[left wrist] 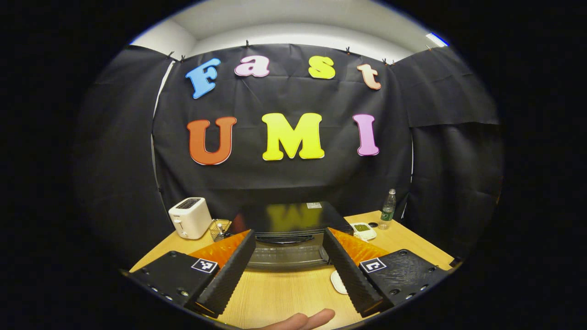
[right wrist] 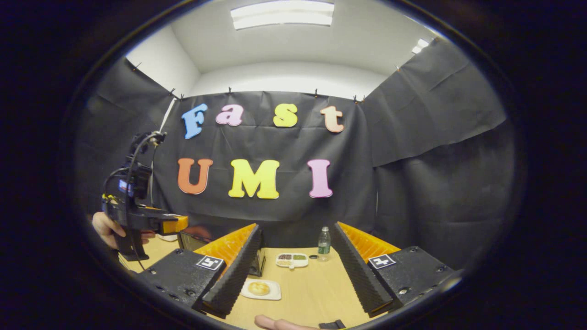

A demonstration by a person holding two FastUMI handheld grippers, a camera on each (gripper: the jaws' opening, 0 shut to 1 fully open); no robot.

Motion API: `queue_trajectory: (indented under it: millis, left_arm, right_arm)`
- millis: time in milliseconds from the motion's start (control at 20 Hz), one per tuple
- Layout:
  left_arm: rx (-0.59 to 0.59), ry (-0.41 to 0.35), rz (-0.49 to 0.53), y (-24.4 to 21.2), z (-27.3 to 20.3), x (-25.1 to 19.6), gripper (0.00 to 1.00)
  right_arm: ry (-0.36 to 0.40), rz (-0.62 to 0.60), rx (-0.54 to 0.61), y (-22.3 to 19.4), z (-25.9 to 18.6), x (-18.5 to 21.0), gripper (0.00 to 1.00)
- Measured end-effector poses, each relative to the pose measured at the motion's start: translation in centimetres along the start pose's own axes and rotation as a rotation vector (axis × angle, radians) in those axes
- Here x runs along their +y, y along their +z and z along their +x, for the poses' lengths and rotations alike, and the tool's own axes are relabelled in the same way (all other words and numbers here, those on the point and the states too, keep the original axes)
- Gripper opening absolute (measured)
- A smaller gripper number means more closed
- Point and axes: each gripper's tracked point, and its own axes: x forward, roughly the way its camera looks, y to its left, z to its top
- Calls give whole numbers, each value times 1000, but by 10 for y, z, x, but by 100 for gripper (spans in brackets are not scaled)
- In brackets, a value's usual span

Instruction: Open the electric oven with the left hand, put the food in, and close the electric oven.

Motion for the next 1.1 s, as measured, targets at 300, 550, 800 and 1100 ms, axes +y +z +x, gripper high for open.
queue_trajectory:
  millis: [300,550,800,1100]
  left_arm:
    - [85,-6,5,-24,89,2,97]
    - [198,9,-21,-62,137,11,97]
    - [259,38,-18,-86,150,18,92]
    - [252,49,-35,-91,133,17,100]
  right_arm:
    - [-38,-1,33,-17,2,-27,96]
    - [-78,16,41,-24,2,-48,96]
    - [-68,28,32,-25,-2,-47,96]
    - [-58,27,18,-22,-6,-47,96]
